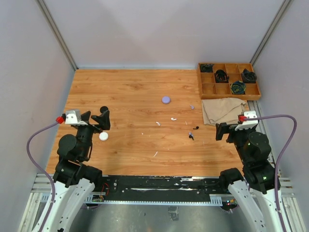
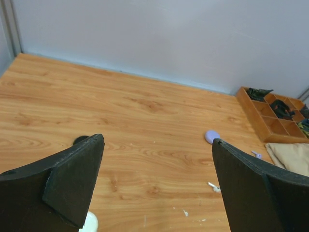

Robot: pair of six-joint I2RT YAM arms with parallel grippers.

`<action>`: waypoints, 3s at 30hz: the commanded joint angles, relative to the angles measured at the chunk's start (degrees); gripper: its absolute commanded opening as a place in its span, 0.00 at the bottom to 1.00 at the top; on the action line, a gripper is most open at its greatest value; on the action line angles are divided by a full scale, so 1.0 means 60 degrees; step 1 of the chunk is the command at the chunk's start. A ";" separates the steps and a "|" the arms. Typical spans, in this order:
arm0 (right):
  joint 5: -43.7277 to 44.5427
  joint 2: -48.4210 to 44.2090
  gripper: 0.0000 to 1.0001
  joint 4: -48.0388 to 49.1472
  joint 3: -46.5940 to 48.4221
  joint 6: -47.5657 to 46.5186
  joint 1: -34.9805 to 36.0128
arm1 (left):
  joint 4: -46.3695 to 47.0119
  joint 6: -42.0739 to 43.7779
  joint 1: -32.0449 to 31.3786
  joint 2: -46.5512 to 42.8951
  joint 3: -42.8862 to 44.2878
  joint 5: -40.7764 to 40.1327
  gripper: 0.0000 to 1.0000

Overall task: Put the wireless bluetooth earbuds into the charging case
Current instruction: Pick up the charging case at the center of the board.

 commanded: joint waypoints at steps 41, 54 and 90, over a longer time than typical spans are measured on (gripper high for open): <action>-0.1518 -0.0490 0.98 0.0522 -0.0387 -0.0054 0.0112 | -0.3260 -0.6499 0.2666 0.9206 0.1143 -0.0884 0.94; -0.1460 -0.0588 0.99 0.0577 -0.0434 -0.0084 0.0133 | -0.3358 -0.6896 0.2739 1.0897 0.1531 -0.0892 0.76; -0.4889 0.2512 0.99 0.3546 -0.1154 0.1666 0.1593 | -0.0155 -0.9507 0.0636 0.7989 0.0134 0.2928 0.46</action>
